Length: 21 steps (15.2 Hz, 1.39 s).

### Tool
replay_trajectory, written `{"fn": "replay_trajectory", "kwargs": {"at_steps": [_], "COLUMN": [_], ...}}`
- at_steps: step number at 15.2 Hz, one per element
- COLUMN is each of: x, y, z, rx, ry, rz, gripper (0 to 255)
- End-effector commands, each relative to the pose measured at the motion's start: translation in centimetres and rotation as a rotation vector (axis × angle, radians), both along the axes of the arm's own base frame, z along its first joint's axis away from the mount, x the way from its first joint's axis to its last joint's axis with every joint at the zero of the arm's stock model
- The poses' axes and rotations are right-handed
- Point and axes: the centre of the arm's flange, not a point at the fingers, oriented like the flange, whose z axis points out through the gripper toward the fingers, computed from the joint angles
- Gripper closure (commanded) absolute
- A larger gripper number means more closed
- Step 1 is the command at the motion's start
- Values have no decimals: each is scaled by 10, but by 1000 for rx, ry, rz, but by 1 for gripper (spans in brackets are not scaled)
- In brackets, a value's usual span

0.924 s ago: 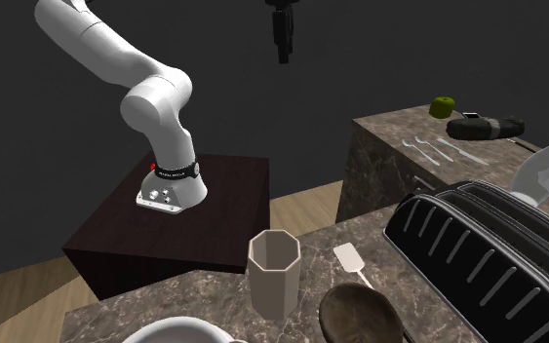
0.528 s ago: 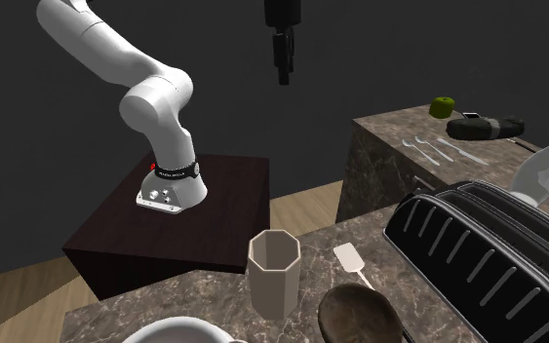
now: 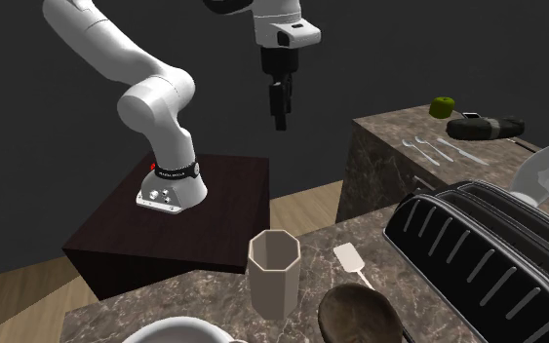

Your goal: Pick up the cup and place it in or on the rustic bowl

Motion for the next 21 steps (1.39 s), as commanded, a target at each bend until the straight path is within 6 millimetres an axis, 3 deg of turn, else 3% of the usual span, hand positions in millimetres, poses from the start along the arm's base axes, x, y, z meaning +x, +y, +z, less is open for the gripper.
{"fn": "replay_trajectory", "kwargs": {"at_steps": [1, 17, 21], "x": [2, 10, 11], "y": [-20, -173, -176], "z": [-17, -161, -179], "rx": [-2, -9, -10], "ry": [0, 12, 12], "rz": [-2, -23, -23], "gripper": [0, 0, 0]}}
